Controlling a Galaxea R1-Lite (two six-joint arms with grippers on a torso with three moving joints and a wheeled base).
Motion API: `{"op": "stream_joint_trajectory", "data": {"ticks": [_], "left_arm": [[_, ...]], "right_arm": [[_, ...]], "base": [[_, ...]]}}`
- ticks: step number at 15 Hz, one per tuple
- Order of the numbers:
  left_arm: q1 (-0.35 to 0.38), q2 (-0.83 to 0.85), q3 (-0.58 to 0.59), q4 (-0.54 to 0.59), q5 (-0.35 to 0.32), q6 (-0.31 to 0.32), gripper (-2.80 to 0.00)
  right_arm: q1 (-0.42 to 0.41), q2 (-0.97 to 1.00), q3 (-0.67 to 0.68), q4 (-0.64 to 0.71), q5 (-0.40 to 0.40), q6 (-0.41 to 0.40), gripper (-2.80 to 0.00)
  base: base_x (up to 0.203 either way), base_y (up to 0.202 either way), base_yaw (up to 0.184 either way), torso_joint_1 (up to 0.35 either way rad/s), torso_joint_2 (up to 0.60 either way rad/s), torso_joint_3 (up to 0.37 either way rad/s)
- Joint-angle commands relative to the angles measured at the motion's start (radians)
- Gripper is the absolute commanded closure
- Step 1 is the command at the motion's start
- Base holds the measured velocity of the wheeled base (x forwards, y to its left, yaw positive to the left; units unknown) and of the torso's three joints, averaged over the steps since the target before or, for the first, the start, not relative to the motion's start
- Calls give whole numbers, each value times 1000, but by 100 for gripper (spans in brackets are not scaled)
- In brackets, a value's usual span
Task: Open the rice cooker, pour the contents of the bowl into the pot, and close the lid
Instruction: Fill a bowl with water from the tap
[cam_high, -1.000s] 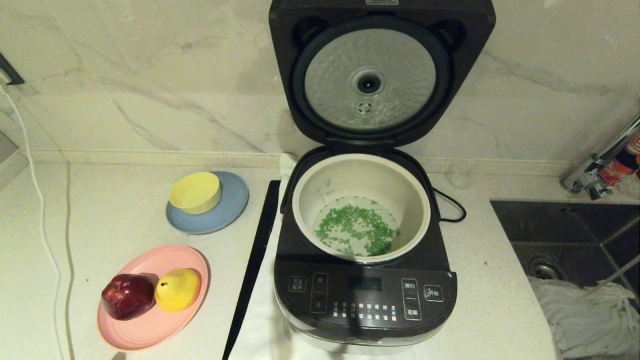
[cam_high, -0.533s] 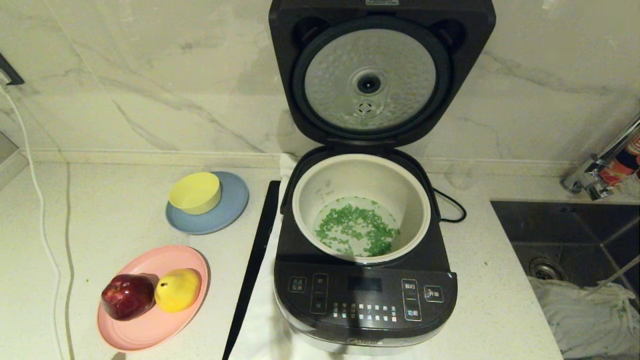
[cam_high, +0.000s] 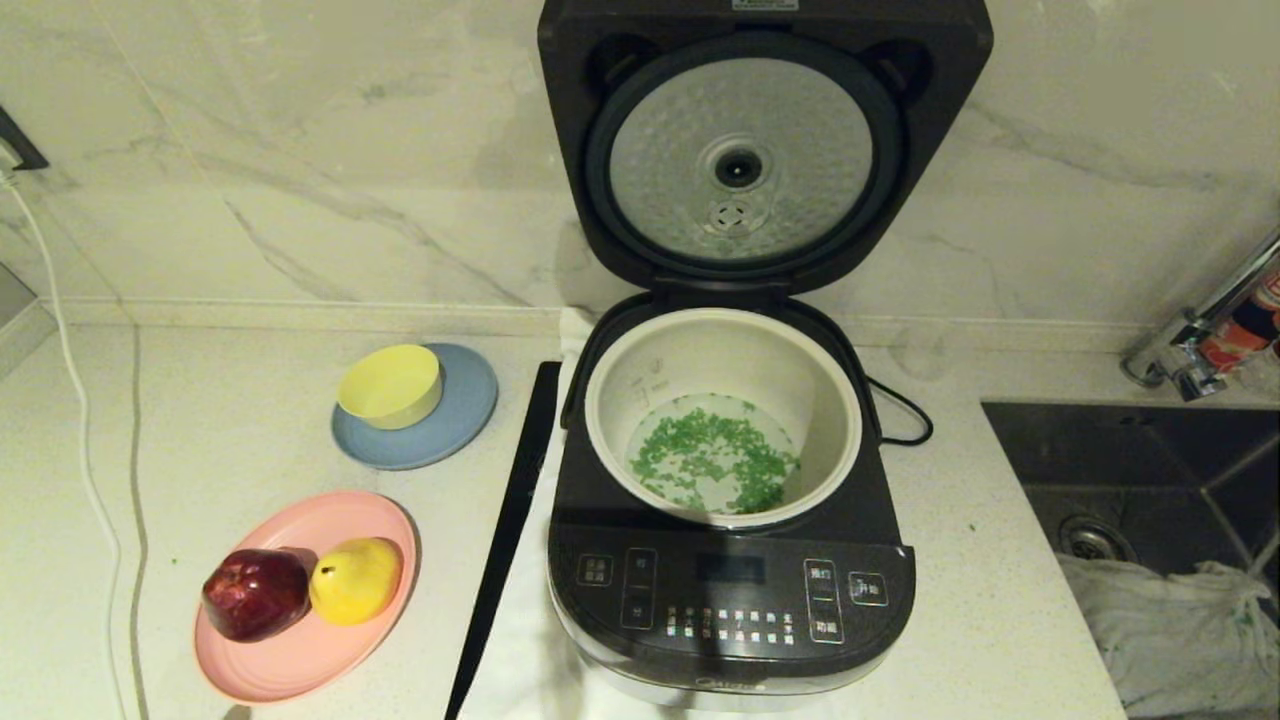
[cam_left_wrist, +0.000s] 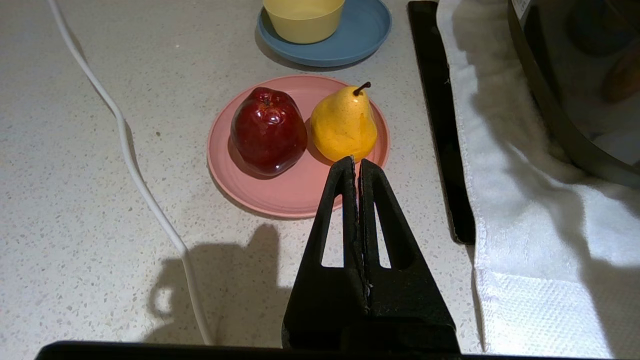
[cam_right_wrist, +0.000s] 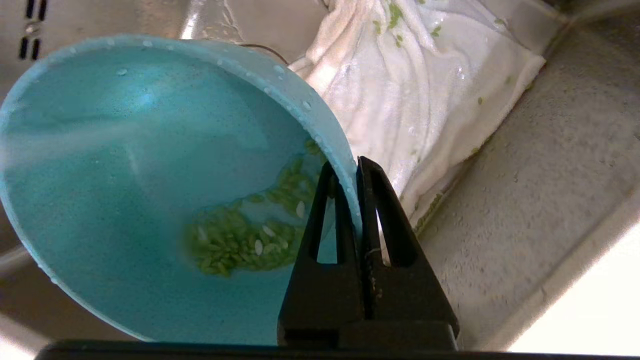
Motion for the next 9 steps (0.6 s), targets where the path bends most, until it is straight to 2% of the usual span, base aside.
{"op": "stream_joint_trajectory", "data": {"ticks": [1,4,9], "left_arm": [[0,0,8,0,0,0,0],[0,0,8,0,0,0,0],[0,0,8,0,0,0,0]], "right_arm": [[5,53,-29,2,1,2,0],[20,51,-31,3,0,30,0],[35,32,-23,4,0,31,0]], "base": [[0,0,0,0,0,0],[0,0,0,0,0,0],[0,0,0,0,0,0]]}}
